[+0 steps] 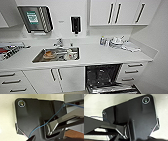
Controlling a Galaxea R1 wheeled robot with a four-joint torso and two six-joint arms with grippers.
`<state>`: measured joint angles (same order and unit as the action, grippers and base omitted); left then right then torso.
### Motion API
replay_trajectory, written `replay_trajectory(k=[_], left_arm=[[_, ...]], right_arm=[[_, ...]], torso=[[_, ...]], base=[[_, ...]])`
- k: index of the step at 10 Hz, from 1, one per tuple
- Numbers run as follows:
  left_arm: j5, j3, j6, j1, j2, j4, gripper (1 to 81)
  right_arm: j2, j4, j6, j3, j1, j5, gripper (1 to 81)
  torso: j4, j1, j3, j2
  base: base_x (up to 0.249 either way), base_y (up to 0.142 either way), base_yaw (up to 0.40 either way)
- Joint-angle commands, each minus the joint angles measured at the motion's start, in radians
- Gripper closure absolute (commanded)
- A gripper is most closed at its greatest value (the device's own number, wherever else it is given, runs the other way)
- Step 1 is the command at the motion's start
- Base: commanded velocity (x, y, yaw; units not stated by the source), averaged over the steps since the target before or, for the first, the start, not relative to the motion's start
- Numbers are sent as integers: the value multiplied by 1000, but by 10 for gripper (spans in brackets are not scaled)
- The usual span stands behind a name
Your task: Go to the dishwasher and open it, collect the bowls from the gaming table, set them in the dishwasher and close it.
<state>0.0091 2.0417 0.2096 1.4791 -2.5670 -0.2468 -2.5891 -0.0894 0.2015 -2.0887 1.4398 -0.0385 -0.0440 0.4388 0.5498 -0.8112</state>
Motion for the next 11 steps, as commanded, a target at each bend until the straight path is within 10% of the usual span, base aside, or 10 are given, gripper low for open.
replay_trajectory(k=[1, 8, 11], left_arm=[[55, -12, -7, -16, 22, -9, 10], [57, 14, -9, -16, 7, -8, 10], [57, 14, -9, -16, 4, -9, 10]], right_arm=[[-16, -13, -5, -49, -17, -18, 10], [-59, -32, -5, -102, -15, -20, 10], [-65, -38, -5, -106, -15, -20, 10]], torso=[[0, -61, -48, 94], [0, -226, -157, 347], [0, -297, -139, 455]], base=[[0, 0, 0], [0, 0, 0], [0, 0, 0]])
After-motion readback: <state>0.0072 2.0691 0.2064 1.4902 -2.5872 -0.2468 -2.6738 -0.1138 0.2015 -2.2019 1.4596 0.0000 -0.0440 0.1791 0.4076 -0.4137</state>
